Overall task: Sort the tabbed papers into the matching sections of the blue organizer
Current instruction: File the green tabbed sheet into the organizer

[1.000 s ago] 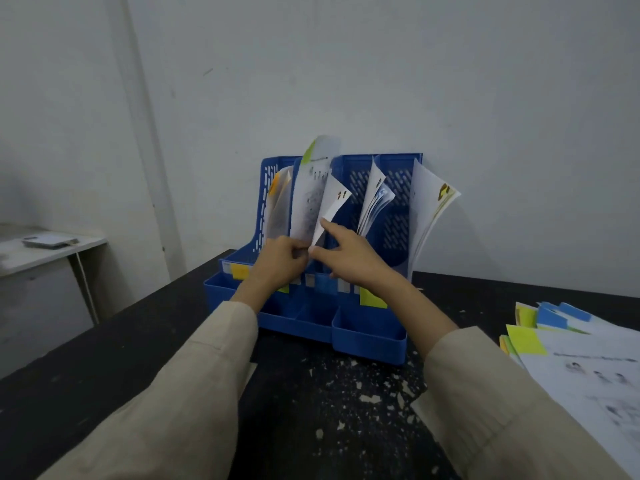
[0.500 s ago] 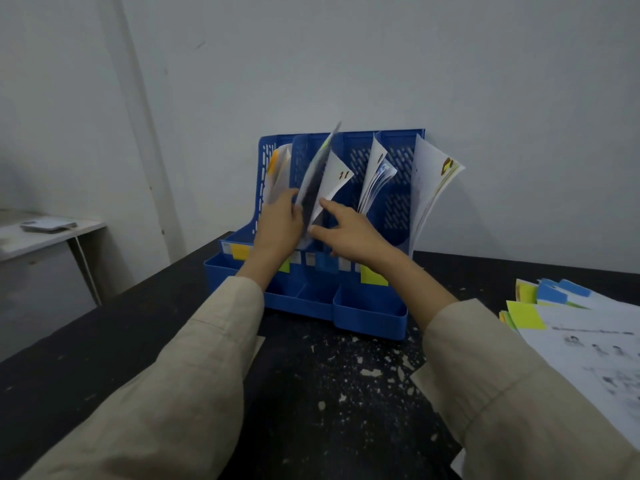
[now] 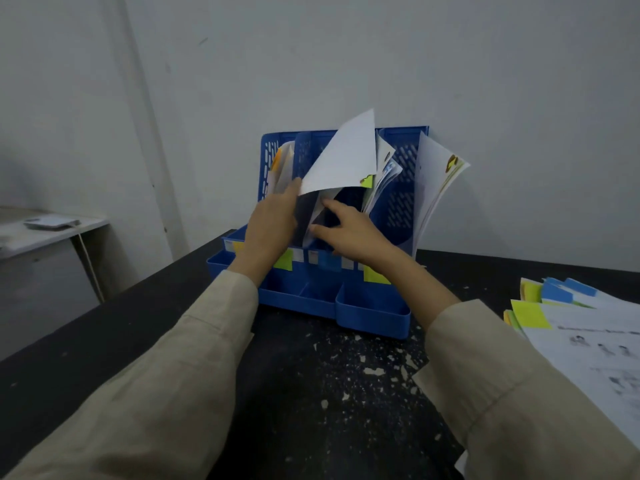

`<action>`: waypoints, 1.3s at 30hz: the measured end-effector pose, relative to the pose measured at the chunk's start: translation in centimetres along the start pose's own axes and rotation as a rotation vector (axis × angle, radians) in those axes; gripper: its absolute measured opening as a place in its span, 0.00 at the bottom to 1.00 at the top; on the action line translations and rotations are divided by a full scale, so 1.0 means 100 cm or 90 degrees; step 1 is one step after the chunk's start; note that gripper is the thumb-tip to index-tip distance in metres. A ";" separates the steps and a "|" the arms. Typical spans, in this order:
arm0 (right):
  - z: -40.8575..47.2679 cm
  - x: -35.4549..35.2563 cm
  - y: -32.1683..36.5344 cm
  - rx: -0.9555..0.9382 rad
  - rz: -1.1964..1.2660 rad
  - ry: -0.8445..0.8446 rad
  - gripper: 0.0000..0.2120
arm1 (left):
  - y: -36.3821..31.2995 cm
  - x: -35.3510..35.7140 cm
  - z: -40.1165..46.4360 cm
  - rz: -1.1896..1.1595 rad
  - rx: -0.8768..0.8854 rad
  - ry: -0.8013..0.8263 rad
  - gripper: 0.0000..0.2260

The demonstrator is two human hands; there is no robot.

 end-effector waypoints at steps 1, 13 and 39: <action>-0.001 0.000 0.001 -0.006 0.007 0.000 0.26 | -0.002 0.001 -0.005 -0.036 0.010 -0.002 0.16; 0.001 0.003 -0.004 -0.017 0.051 -0.022 0.31 | -0.001 0.031 -0.011 -0.358 -0.204 0.140 0.16; -0.006 0.000 -0.006 -0.025 0.034 -0.027 0.30 | 0.013 0.006 0.022 -0.019 -0.219 0.201 0.11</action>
Point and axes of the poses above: each hand's wrist, its own z-axis towards the middle knuckle, its own x-axis out of the palm, y = z × x, the point moved 4 cm from there along z, towards the middle knuckle, and after that the axes turned 1 degree about -x, right-handed, at the moved point
